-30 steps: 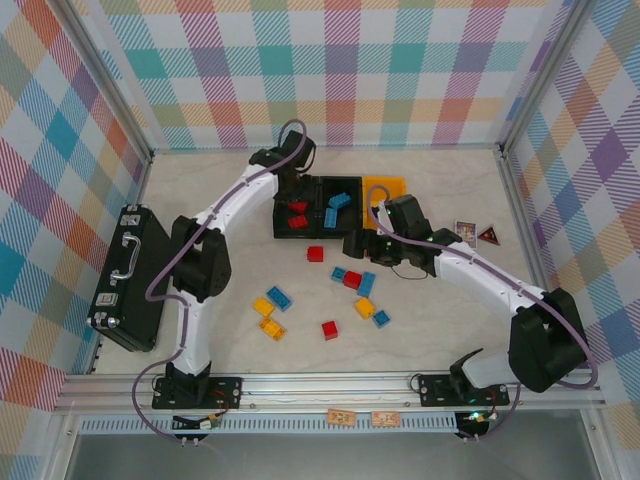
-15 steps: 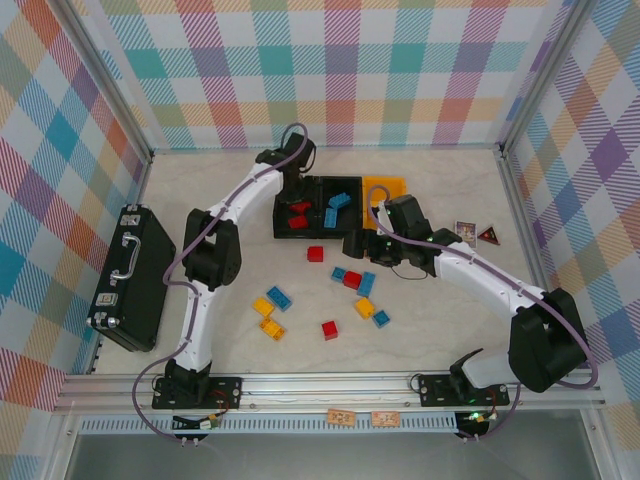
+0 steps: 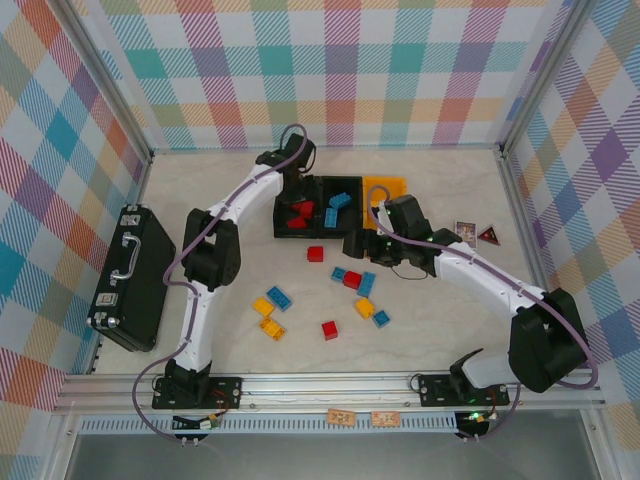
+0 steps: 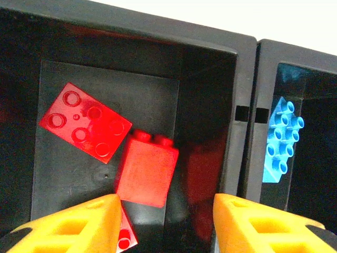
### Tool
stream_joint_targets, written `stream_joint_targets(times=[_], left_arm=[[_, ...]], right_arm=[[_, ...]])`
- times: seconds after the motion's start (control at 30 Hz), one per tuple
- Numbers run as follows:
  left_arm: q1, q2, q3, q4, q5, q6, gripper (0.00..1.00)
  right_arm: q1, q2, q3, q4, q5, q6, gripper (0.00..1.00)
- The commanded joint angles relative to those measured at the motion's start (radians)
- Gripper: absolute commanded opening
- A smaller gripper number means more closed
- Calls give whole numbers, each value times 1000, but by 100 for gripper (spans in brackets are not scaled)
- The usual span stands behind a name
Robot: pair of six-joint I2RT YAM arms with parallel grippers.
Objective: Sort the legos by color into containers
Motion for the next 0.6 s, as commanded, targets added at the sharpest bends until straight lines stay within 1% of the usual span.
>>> stream_joint_targets(times=[0.0,0.23,0.43,0.57], left_arm=[[10,-92,-47,0,11,-5,49],[-8,-274,-246,66,53,-5,51],[-27,-433,-478,124,89,-4,51],[-45,-538,-621,136,82,-6,52]], right_arm=[[9,-30,21,-2,4,-11,68],[9,-38,27,-49,29,-30,68],[10,-41,11,-93,64,-59,68],[11,-46,-6,-111,67,-74,68]])
